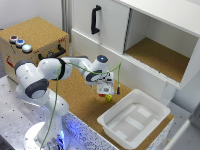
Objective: Go towards the pink block and pick it up
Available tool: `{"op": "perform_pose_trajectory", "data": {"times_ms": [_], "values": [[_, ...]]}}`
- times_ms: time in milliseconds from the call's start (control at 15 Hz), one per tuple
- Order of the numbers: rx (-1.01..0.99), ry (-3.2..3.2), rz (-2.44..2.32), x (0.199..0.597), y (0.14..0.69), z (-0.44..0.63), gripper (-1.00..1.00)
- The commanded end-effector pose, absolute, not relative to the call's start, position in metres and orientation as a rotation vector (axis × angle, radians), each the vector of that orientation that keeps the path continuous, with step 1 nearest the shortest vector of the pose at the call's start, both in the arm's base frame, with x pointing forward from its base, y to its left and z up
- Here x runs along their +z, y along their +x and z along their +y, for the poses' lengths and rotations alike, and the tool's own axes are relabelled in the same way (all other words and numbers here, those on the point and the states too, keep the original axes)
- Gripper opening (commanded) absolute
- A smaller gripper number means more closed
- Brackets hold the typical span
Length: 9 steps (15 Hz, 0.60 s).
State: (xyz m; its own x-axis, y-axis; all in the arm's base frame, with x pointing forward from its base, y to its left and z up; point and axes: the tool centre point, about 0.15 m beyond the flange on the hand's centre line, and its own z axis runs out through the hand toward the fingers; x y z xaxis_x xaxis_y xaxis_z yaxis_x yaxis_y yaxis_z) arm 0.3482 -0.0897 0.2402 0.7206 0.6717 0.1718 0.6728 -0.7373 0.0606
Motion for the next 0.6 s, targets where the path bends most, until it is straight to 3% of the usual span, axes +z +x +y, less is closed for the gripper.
{"op": "perform_pose_trajectory", "data": {"times_ms": [0,200,267,333,400,533], "values": [[-0.278,-2.974,-1.202,0.206,0.363,-0.085,1.0],[-0.275,-2.982,-1.197,0.204,0.372,-0.086,1.0],[-0.295,-2.992,-1.183,0.205,0.375,-0.086,-1.0],[-0.295,-2.993,-1.174,0.205,0.378,-0.086,-1.0],[-0.291,-2.995,-1.169,0.204,0.381,-0.085,1.0],[-0.286,-3.001,-1.168,0.2,0.387,-0.084,1.0]]}}
